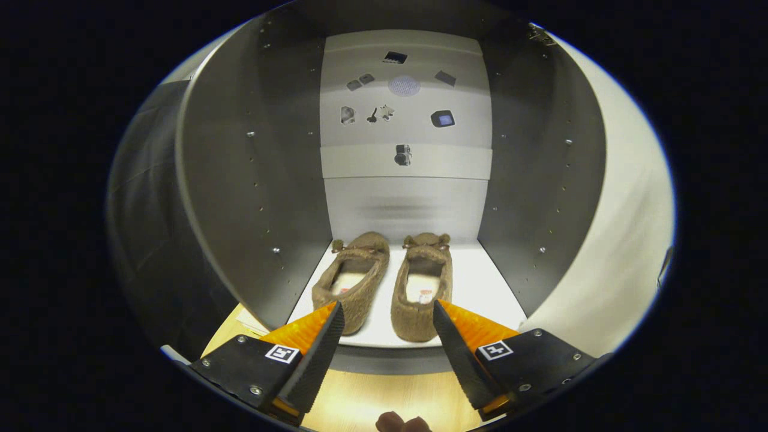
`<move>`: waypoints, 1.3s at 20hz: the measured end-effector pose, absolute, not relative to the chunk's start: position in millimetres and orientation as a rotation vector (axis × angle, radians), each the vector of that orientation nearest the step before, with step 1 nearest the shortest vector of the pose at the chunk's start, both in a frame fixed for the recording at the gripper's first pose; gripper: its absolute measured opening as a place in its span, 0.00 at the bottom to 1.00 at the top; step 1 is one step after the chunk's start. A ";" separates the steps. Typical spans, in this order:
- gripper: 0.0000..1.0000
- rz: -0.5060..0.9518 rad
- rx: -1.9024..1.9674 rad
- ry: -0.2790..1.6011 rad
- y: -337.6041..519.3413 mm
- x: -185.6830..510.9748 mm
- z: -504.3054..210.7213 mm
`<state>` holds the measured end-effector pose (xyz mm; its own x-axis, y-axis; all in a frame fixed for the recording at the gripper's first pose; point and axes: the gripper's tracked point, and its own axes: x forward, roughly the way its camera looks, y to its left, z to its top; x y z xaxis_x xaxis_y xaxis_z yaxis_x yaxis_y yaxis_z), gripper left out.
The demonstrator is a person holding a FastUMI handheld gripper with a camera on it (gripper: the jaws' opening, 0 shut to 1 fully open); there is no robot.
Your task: Open the shoe cabinet door, grab the shoes and put them into the shoe cabinet, then close the shoe cabinet door.
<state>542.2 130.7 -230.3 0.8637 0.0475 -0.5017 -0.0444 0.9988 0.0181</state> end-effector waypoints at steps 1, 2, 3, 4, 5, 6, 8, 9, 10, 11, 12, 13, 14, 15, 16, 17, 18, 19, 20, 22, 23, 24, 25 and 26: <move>0.93 0.047 0.010 0.523 134.5 529.5 -228.0; 0.94 0.047 0.009 0.520 138.6 516.6 -225.4; 0.94 0.044 0.004 0.514 141.3 503.9 -222.3; 0.94 0.040 -0.002 0.506 143.7 491.0 -219.4; 0.94 0.037 -0.006 0.499 146.4 477.8 -216.1; 0.94 0.031 -0.007 0.489 147.3 464.2 -212.7; 0.94 0.018 0.001 0.477 147.9 433.6 -207.2; 0.94 0.012 0.007 0.475 149.2 417.2 -206.1; 0.94 0.005 0.009 0.475 147.7 399.4 -205.2; 0.94 0.000 0.008 0.476 146.2 383.5 -204.6; 0.94 -0.005 0.006 0.475 142.3 367.4 -203.1; 0.94 -0.014 0.003 0.476 137.8 353.3 -200.9; 0.94 -0.022 0.005 0.476 132.5 338.5 -198.5; 0.94 -0.027 0.008 0.470 127.0 325.2 -195.1; 0.94 -0.033 0.009 0.464 118.7 312.1 -190.9; 0.94 -0.036 0.013 0.462 111.1 300.1 -187.8; 0.94 -0.029 0.021 0.465 105.7 286.6 -186.3; 0.94 -0.017 0.029 0.470 100.6 273.4 -185.3; 0.94 -0.012 0.035 0.468 91.2 261.2 -182.5; 0.94 -0.001 0.053 0.461 69.4 240.5 -178.4; 0.94 0.014 0.072 0.456 61.4 230.1 -175.8; 0.94 0.041 0.088 0.452 53.5 219.0 -173.3; 0.94 0.054 0.096 0.448 41.0 207.6 -171.3; 0.94 0.060 0.091 0.441 25.4 196.3 -170.6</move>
<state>196.3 25.4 -170.6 0.9025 0.0775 -0.4236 -0.0380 0.9942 0.1010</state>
